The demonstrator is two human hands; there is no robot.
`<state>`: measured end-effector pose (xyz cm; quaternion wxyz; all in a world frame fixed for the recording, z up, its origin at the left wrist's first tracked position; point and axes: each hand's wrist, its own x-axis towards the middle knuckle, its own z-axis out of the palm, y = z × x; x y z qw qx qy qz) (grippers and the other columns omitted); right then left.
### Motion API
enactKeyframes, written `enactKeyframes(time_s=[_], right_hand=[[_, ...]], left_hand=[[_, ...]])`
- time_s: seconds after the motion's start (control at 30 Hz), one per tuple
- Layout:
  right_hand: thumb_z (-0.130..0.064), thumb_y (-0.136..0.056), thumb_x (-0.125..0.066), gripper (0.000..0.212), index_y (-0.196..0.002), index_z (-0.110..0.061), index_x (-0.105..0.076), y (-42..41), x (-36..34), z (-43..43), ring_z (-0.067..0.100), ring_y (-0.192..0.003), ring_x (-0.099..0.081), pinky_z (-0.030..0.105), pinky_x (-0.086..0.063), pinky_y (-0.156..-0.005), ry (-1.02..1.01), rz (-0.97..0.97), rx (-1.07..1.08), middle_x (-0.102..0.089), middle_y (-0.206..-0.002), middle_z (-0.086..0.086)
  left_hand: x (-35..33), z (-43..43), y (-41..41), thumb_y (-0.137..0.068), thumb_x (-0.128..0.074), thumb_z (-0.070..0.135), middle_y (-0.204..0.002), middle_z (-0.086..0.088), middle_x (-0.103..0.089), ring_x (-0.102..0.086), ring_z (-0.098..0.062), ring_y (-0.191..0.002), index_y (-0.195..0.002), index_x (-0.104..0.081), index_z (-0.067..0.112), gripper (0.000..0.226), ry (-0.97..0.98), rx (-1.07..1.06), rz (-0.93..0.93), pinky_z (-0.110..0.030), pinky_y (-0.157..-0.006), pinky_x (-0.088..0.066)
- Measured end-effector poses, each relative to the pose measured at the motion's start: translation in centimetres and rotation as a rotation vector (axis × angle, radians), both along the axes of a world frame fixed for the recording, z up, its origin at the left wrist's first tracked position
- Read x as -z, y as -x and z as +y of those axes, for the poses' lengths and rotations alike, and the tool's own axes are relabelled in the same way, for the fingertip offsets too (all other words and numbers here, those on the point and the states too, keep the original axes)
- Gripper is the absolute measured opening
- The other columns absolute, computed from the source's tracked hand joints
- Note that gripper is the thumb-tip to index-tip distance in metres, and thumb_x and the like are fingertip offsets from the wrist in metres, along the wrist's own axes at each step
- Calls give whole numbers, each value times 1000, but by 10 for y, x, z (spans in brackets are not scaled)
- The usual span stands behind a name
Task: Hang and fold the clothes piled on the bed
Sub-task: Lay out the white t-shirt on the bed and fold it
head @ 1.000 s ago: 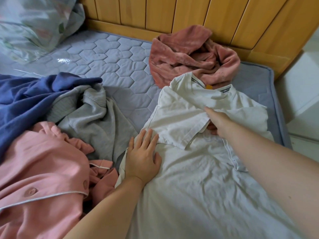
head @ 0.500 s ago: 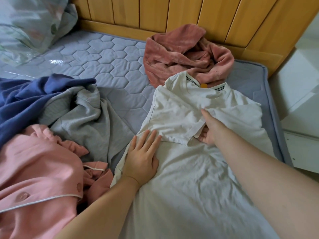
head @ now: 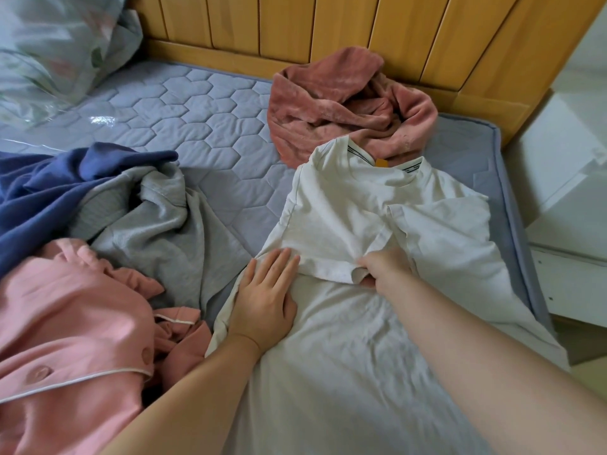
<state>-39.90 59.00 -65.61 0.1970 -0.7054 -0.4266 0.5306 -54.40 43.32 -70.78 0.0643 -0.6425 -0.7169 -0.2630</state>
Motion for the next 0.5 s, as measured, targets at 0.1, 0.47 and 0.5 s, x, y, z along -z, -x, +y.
enactKeyframes(time_s=[0.1, 0.47, 0.5], right_hand=[[-18, -74, -65, 24, -94, -6, -63, -5, -7, 7, 29, -74, -66, 40, -60, -60, -149, -95, -40, -67, -86, 12], [5, -76, -66, 30, -104, -5, -65, 5, -34, 66, 25, -82, -63, 34, -50, -71, -98, 358, 142, -67, -101, 10], [10, -72, -65, 37, -106, -6, -66, 5, -38, 69, 22, -85, -62, 28, -50, -71, -247, 309, 150, -66, -98, 7]], left_hand=[[0, 2, 1, -78, -44, 14, -138, -8, -53, -45, -25, -131, -130, -58, 7, 54, -26, 11, 6, -50, -105, -37], [4, 3, 2, -78, -45, 15, -132, -7, -58, -50, -28, -125, -120, -66, 9, 47, -38, 5, 30, -47, -105, -36], [5, 3, 2, -78, -45, 15, -131, -7, -59, -50, -29, -125, -119, -66, 9, 47, -41, 8, 34, -46, -106, -36]])
